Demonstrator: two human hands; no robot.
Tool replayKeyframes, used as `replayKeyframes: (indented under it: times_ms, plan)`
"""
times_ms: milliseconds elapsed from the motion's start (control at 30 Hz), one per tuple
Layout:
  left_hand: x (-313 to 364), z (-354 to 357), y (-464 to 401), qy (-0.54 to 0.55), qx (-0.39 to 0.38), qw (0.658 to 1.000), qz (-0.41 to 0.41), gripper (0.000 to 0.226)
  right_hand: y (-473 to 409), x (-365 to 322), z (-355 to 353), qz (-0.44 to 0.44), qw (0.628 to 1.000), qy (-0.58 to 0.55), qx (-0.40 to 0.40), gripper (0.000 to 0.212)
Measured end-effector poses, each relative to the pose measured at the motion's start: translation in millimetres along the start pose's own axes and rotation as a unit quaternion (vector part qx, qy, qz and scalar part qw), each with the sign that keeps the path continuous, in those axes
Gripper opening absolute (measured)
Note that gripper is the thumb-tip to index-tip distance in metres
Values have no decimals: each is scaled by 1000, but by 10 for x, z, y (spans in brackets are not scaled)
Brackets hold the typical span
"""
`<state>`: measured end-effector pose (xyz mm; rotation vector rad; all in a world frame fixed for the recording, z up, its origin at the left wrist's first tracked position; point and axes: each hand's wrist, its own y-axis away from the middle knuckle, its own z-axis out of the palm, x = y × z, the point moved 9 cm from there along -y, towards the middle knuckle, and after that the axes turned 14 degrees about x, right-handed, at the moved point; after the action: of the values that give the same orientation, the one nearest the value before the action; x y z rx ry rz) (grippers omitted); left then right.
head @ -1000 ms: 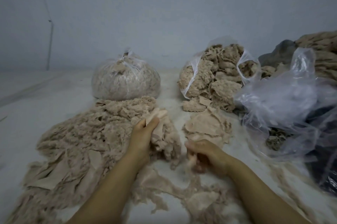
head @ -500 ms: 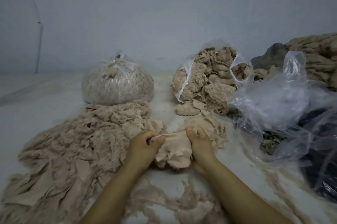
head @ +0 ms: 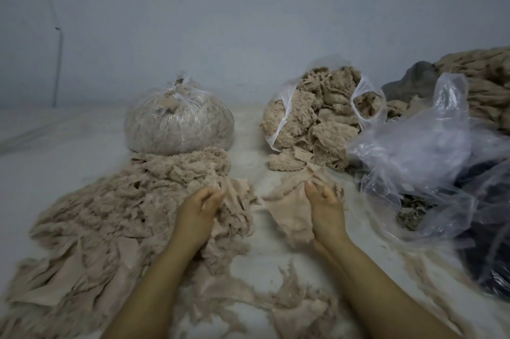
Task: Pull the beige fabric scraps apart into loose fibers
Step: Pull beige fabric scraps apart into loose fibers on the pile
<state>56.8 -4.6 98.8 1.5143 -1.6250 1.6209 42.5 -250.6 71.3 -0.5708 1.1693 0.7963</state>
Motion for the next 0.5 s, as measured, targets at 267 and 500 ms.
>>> replayKeyframes:
  times_ms: [267,500]
  plan:
    - [391,633,274,14,-185,983,12,33,419,-27,396,-57,976,85,-192,25]
    - [362,477,48,107,-21,993,-51,36,564,211,402,74,960,36,-266,35]
